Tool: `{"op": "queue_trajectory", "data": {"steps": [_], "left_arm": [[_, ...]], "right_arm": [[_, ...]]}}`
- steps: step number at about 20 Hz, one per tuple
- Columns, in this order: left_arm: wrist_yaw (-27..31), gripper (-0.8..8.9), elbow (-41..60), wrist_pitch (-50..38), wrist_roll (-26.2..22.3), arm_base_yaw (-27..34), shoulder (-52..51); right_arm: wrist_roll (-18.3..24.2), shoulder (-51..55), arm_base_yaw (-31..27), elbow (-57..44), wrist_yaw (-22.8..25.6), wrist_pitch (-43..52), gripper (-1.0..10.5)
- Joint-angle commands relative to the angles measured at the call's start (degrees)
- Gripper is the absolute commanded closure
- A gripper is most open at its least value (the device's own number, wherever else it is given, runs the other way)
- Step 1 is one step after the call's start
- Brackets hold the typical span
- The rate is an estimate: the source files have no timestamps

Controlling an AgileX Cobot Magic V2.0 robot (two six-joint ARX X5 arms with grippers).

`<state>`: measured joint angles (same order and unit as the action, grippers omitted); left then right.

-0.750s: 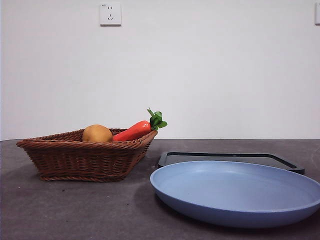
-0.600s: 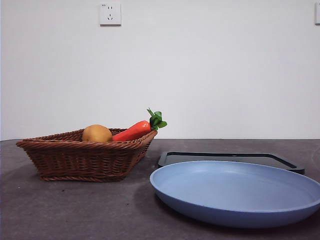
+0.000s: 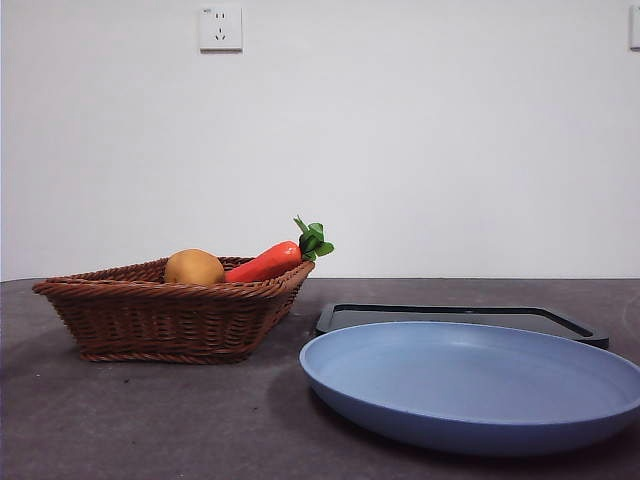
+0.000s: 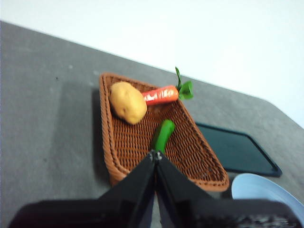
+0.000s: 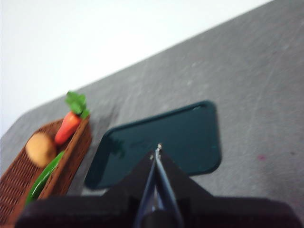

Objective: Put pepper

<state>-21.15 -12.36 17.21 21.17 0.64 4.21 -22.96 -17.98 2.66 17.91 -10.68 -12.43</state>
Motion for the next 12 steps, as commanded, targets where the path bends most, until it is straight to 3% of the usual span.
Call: {"op": "queue_trajectory", "data": {"steps": [1,5,12], "left_arm": [[-1.70,8.06,-4.50,0.92,-0.44,0.17,4.50],[-5.44,8.06,-11.34,3.08,-3.80,0.17,12.79],[-12.39,8.06,-24.96,14.12,-14.60,0.02,27.34]], "right_arm": [[4.63,-5.07,0.48,6.10,-2.99,-4.11,9.4],[9.31,-11.37,1.42,14.29,-5.88,-12.22,9.4],[18.82,-21.16,3.19,30.23,-7.58,-31.10,9.4]]}}
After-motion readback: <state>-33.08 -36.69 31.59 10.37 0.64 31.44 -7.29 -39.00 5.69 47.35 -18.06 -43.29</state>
